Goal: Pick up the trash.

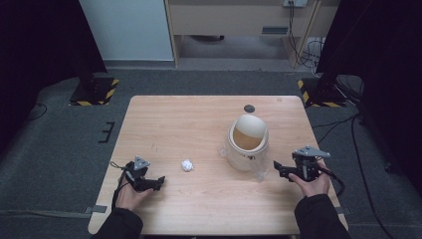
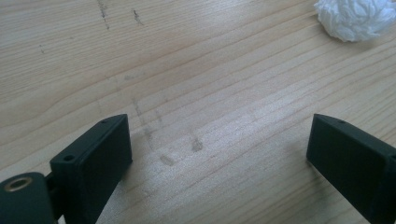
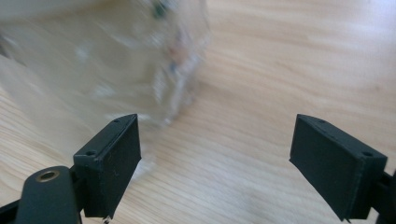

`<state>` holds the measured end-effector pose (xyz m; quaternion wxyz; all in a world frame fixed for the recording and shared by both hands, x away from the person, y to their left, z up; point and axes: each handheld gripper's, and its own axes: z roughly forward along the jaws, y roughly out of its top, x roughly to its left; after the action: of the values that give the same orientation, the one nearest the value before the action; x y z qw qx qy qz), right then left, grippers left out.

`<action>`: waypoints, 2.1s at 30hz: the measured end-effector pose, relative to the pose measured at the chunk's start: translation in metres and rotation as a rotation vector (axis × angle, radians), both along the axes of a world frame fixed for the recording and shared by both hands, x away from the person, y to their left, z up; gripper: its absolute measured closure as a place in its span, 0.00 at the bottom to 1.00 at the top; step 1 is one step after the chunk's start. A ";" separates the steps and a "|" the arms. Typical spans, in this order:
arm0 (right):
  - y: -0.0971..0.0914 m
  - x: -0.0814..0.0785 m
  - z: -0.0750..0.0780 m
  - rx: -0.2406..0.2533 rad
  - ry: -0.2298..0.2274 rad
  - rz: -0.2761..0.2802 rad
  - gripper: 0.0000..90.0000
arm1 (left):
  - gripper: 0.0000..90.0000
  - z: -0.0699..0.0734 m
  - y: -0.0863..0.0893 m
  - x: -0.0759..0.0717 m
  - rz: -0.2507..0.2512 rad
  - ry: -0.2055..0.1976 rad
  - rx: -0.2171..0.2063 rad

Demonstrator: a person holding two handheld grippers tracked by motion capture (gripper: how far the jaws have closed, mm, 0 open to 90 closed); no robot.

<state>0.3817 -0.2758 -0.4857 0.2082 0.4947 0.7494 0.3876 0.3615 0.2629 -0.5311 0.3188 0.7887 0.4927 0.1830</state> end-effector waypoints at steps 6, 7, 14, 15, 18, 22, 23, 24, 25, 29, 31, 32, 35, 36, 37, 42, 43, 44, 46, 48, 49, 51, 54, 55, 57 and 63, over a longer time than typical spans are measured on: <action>-0.009 0.009 -0.020 -0.033 0.074 0.003 0.17 | 0.13 0.005 -0.001 -0.001 0.002 0.006 -0.018; -0.009 0.010 -0.023 -0.052 0.090 0.005 0.16 | 0.14 0.006 -0.002 -0.001 0.001 -0.002 -0.022; -0.009 0.013 -0.034 -0.143 0.146 0.040 0.15 | 0.17 0.013 -0.009 -0.003 -0.006 -0.054 -0.061; -0.009 0.014 -0.036 -0.151 0.151 0.045 0.15 | 0.17 0.015 -0.010 -0.003 -0.008 -0.066 -0.070; -0.009 0.014 -0.038 -0.166 0.170 0.052 0.14 | 0.17 0.018 -0.013 -0.004 -0.018 -0.090 -0.095; -0.011 0.015 -0.041 -0.172 0.180 0.052 0.13 | 0.17 0.023 -0.019 -0.004 -0.035 -0.126 -0.131; -0.011 0.015 -0.041 -0.165 0.184 0.048 0.12 | 0.17 0.024 -0.021 -0.004 -0.038 -0.133 -0.139; -0.012 0.016 -0.042 -0.161 0.183 0.046 0.12 | 0.17 0.025 -0.023 -0.004 -0.041 -0.140 -0.145; -0.012 0.016 -0.042 -0.159 0.182 0.047 0.12 | 0.17 0.026 -0.024 -0.004 -0.047 -0.143 -0.151; -0.012 0.015 -0.042 -0.159 0.180 0.044 0.10 | 0.17 0.028 -0.031 -0.003 -0.057 -0.163 -0.160; -0.012 0.015 -0.043 -0.156 0.179 0.041 0.09 | 0.17 0.028 -0.034 -0.002 -0.061 -0.168 -0.166; -0.012 0.015 -0.043 -0.156 0.176 0.042 0.09 | 0.17 0.029 -0.035 -0.002 -0.063 -0.169 -0.165; -0.013 0.015 -0.044 -0.154 0.173 0.039 0.08 | 0.18 0.029 -0.041 0.000 -0.075 -0.173 -0.161; -0.013 0.015 -0.044 -0.154 0.172 0.038 0.07 | 0.18 0.028 -0.044 0.001 -0.082 -0.172 -0.154; -0.013 0.015 -0.044 -0.154 0.172 0.037 0.07 | 0.19 0.028 -0.046 0.002 -0.091 -0.168 -0.148; -0.013 0.014 -0.045 -0.145 0.164 0.031 0.06 | 0.23 0.024 -0.059 0.009 -0.126 -0.142 -0.118; -0.013 0.014 -0.046 -0.144 0.161 0.030 0.05 | 0.23 0.023 -0.061 0.010 -0.129 -0.140 -0.117; -0.013 0.014 -0.046 -0.147 0.160 0.032 0.05 | 0.24 0.023 -0.063 0.011 -0.135 -0.136 -0.110; -0.013 0.014 -0.046 -0.145 0.162 0.032 0.04 | 0.25 0.020 -0.068 0.013 -0.149 -0.128 -0.095; -0.013 0.014 -0.046 -0.145 0.160 0.032 0.04 | 0.27 0.018 -0.073 0.016 -0.161 -0.112 -0.083; -0.013 0.014 -0.047 -0.145 0.160 0.032 0.04 | 0.27 0.017 -0.076 0.017 -0.169 -0.104 -0.071; -0.013 0.014 -0.047 -0.146 0.157 0.033 0.04 | 0.29 0.015 -0.080 0.019 -0.187 -0.110 -0.048; -0.013 0.014 -0.047 -0.145 0.157 0.035 0.04 | 0.32 0.014 -0.085 0.021 -0.191 -0.110 -0.051; -0.013 0.014 -0.047 -0.144 0.157 0.035 0.04 | 0.33 0.013 -0.086 0.022 -0.193 -0.106 -0.042; -0.013 0.014 -0.047 -0.147 0.153 0.038 0.03 | 0.34 0.013 -0.089 0.024 -0.203 -0.101 -0.019; -0.013 0.014 -0.047 -0.144 0.152 0.036 0.03 | 0.40 0.011 -0.098 0.028 -0.223 -0.091 0.010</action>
<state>0.3954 -0.2892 -0.5329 0.1788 0.4928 0.7978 0.2978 0.3893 0.1649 -0.5199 0.3552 0.8311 0.3862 0.1844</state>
